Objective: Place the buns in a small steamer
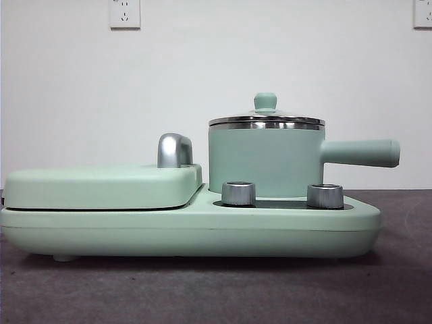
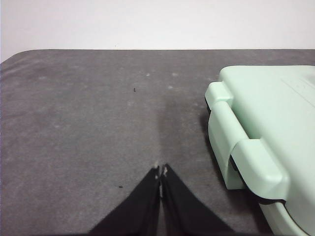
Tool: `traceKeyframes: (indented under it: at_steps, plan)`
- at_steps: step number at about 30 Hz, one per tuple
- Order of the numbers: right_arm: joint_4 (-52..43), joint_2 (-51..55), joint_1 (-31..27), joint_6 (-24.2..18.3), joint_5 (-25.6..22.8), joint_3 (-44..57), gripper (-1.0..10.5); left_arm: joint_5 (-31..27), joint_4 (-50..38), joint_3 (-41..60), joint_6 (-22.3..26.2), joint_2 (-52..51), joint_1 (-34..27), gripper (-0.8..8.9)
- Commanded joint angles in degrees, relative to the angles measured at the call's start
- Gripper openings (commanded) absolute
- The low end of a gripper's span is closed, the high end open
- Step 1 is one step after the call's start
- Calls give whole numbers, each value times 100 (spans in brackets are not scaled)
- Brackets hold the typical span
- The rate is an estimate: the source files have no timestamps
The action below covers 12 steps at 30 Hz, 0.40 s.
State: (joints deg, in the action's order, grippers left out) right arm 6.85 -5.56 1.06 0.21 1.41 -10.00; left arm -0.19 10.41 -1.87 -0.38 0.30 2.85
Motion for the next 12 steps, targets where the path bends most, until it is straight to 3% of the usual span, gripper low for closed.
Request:
traceKeyframes:
  at_steps: [1,12]
  plan:
    - [-81,101,-59,-52,-153,260,17,-33,33,111,81,-11,-4,7]
    - [326,533,-175,-94,-282,935,17,-33,33,109,81,-11,-4,7]
